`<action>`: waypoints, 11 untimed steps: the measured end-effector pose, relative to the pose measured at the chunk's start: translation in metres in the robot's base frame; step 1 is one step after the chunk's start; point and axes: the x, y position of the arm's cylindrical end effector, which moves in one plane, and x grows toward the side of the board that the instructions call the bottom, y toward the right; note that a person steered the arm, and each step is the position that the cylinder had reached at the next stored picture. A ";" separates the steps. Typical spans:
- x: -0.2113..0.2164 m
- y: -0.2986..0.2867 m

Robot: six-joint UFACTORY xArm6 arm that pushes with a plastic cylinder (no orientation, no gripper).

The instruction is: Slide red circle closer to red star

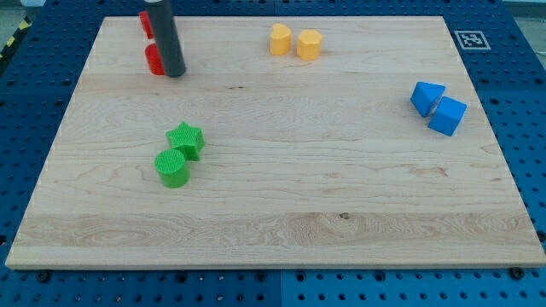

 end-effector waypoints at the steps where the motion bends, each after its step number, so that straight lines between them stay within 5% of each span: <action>1: 0.000 -0.019; 10: -0.052 -0.053; 11: -0.013 -0.055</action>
